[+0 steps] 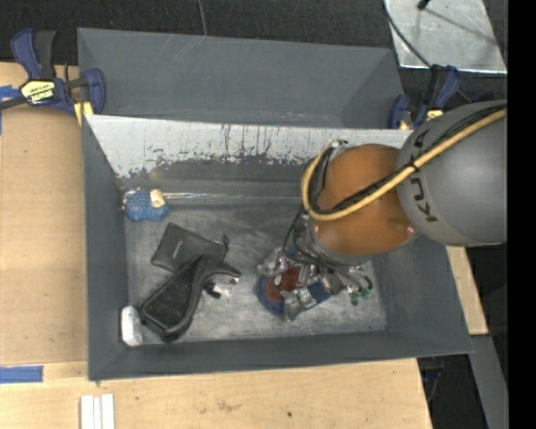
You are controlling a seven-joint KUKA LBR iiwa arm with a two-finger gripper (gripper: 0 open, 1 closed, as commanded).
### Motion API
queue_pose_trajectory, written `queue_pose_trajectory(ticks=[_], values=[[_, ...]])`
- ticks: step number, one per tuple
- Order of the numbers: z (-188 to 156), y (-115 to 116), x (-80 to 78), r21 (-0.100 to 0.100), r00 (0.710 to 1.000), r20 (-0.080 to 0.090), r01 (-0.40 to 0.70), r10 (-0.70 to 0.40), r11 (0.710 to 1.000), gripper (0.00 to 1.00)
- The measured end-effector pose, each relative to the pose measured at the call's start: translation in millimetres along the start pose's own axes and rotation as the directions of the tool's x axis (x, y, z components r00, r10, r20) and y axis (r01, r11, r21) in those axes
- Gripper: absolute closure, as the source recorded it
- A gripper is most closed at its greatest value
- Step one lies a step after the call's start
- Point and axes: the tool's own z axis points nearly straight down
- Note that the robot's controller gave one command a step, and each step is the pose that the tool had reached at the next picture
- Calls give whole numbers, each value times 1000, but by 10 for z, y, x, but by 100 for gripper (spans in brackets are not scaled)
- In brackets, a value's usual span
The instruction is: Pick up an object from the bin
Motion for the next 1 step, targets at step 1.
queue_pose_trajectory(ticks=[1], values=[[-1423,-375,4,6,944,7,328,-329,944,100]])
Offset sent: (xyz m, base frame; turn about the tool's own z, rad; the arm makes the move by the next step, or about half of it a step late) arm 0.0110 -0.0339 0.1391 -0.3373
